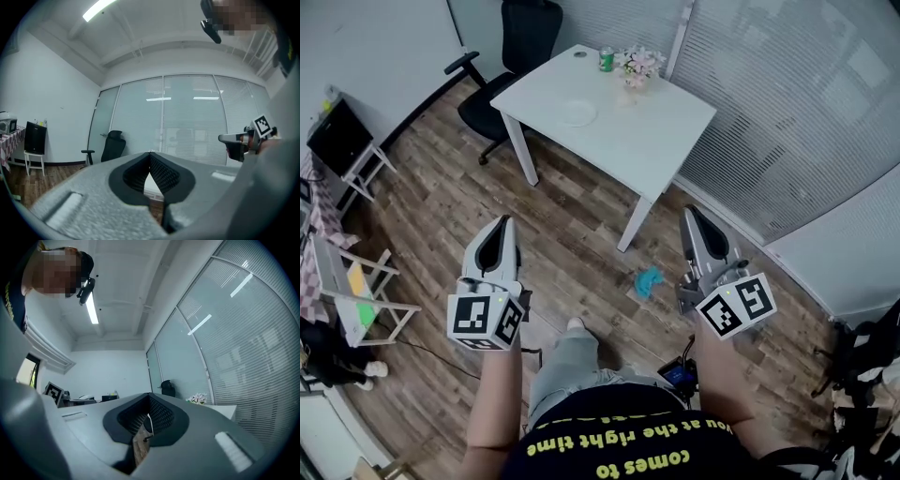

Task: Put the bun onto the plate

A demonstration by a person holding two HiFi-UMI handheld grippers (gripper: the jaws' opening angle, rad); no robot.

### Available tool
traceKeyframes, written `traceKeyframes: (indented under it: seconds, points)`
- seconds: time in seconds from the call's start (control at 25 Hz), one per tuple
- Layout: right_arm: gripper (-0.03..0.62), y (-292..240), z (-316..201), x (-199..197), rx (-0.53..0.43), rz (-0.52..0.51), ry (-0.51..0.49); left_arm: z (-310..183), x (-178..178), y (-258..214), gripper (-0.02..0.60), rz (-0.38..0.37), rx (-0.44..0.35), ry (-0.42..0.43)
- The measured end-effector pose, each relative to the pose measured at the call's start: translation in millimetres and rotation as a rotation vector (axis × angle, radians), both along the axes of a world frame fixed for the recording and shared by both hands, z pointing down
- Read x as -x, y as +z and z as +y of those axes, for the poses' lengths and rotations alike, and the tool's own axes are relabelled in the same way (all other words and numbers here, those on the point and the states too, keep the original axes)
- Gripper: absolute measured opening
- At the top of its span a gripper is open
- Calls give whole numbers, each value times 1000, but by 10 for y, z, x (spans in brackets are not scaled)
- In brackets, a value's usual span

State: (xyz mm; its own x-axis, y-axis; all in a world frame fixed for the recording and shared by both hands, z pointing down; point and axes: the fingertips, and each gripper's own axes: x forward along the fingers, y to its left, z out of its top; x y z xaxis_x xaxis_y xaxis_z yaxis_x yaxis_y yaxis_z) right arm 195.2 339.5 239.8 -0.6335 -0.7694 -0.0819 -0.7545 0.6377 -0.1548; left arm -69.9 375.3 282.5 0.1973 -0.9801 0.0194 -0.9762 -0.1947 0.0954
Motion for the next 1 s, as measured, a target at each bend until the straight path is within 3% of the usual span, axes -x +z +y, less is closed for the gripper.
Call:
traceKeyframes:
  seconds: [1.0]
  points:
    - [3, 51, -732, 736, 15, -23, 54, -860, 713, 156, 0, 16, 19, 70]
